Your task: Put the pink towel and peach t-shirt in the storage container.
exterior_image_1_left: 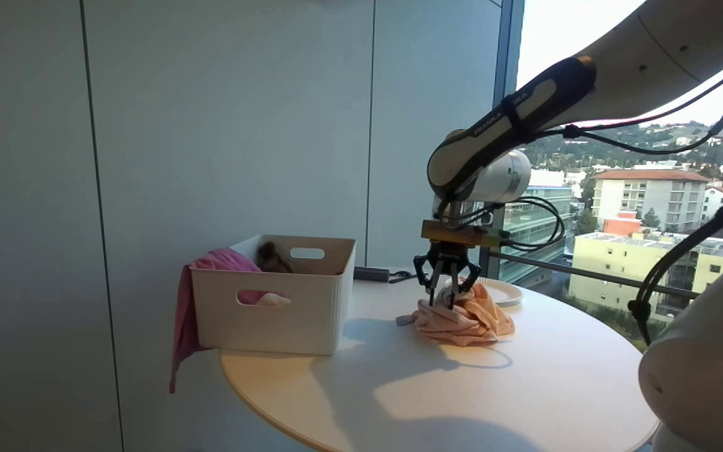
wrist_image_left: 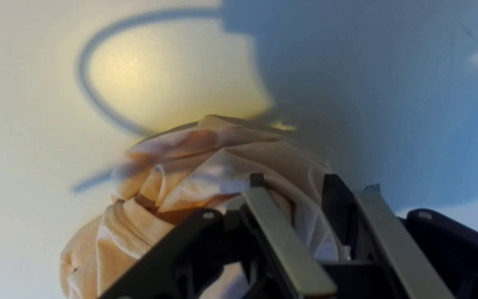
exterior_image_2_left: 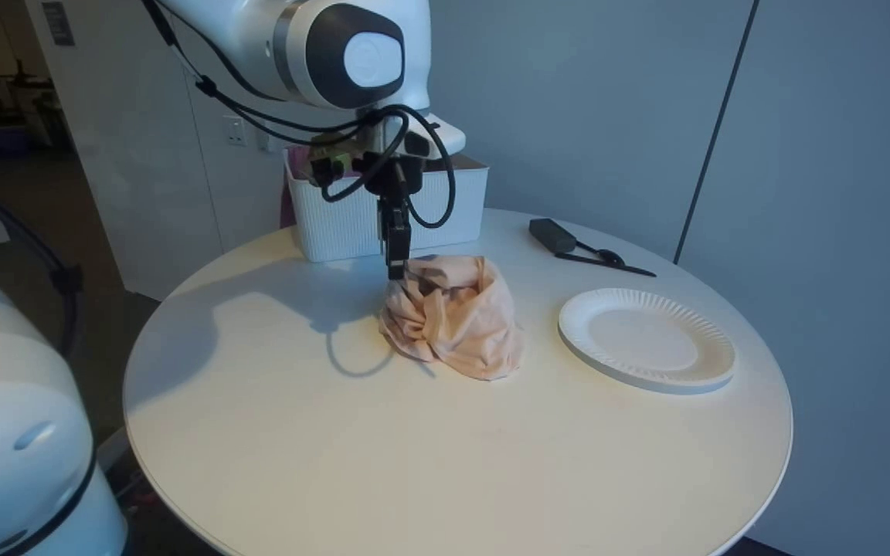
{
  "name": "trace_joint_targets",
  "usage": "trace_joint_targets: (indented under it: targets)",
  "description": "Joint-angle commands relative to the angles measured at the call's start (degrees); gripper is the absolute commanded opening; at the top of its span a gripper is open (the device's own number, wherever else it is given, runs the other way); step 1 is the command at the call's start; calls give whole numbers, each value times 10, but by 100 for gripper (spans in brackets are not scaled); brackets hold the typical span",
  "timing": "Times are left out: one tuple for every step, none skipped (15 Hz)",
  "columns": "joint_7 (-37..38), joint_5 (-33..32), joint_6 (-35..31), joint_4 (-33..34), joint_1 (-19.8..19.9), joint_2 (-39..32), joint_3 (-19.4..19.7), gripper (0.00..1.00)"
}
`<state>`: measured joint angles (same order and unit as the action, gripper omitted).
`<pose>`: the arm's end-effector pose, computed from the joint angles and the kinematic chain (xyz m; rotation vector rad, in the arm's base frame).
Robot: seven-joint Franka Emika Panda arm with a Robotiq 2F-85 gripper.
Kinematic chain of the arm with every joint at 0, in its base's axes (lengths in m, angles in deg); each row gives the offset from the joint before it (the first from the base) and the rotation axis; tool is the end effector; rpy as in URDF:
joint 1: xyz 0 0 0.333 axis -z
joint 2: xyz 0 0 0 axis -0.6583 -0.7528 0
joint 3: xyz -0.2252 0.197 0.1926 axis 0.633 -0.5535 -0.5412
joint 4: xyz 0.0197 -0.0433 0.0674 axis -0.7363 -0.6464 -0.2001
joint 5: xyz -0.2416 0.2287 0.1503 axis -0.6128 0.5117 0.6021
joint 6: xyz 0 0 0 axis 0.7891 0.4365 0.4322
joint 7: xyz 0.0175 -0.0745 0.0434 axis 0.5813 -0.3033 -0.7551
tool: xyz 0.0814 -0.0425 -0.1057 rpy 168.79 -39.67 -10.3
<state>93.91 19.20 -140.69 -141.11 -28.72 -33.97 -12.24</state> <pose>0.3655 -0.0901 0.4383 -2.7668 1.4058 -0.0837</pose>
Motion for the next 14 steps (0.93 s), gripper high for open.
trace_joint_targets:
  targets:
    - [-6, -5, 53, 37, 0, -19, 0, 71]
    - [-6, -6, 60, 41, 0, -22, 0, 80]
    - [-4, -10, 68, 45, 1, -26, 0, 87]
    - [7, -28, 80, 50, 6, -34, -5, 95]
    - [16, -46, 90, 57, 10, -43, -8, 100]
    - [21, -62, 100, 63, 11, -50, -9, 100]
    - [27, -77, 109, 68, 12, -61, -8, 96]
    - [36, -95, 107, 72, 13, -70, -8, 72]
    - [36, -106, 102, 75, 11, -77, -5, 72]
    - [38, -110, 92, 76, 8, -82, -3, 66]
    - [35, -109, 86, 79, 4, -87, 0, 56]
    - [33, -107, 81, 82, 1, -91, 1, 49]
    - [33, -107, 78, 84, -1, -95, 1, 40]
    - [33, -106, 74, 86, -3, -96, 1, 33]
